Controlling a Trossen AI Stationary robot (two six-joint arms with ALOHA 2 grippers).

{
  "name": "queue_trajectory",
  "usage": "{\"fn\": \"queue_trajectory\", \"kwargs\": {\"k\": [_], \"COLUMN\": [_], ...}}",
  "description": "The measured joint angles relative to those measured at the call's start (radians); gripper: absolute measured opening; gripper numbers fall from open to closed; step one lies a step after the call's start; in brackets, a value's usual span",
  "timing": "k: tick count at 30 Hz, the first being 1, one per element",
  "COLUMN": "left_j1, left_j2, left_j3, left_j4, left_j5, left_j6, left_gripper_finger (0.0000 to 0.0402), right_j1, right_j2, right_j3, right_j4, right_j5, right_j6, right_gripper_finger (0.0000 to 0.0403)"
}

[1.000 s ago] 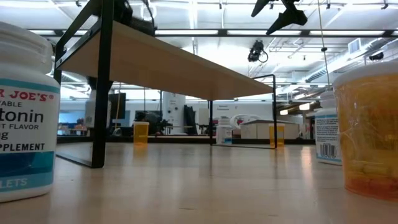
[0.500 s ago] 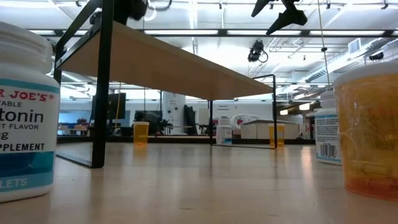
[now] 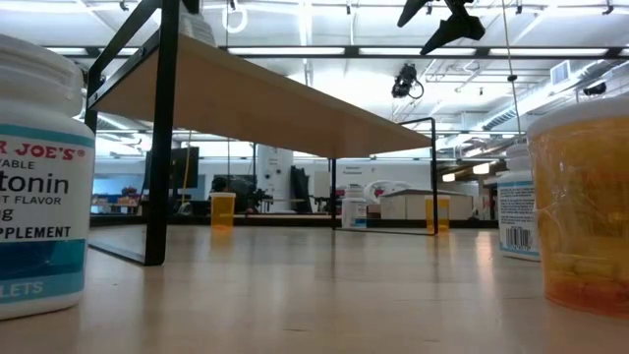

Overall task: Pick and place medicine bottles onto shelf by color
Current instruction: Put the white pill bottle on the shelf

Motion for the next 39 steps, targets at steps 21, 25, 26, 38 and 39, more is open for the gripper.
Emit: {"fn": "queue_trajectory", "kwargs": {"k": [21,25,26,38,39], "left_j1": [-0.154,-0.17,-0.171,-0.171,-0.171], "left_j2": [0.101,0.101,0.101,0.101,0.101], "left_j3": [-0.103,-0.103,-0.103,-0.101,-0.095], "left_j4": [0.001,0.001,0.001,0.0,-0.001], "left_j5": [-0.018,-0.018,-0.018,-0.018,-0.018], "left_j6": [0.036,0.046,0.047,0.039,0.039], "left_gripper_finger": [0.0196,0.0209,0.0213,0.0315,0.0323], "right_j1": [0.0,0.0,0.0,0.0,0.0], "right_j2": [0.0,0.0,0.0,0.0,0.0], "right_j3": [0.0,0.0,0.0,0.0,0.0], "right_j4": [-0.099,-0.101,-0.101,-0.101,-0.101], "right_j5": [-0.015,-0.015,-0.015,-0.102,-0.12], "right_j6": [0.003,0.003,0.003,-0.02,-0.02], "right_gripper_finger": [0.0339,0.0339,0.0339,0.0339,0.0339]}}
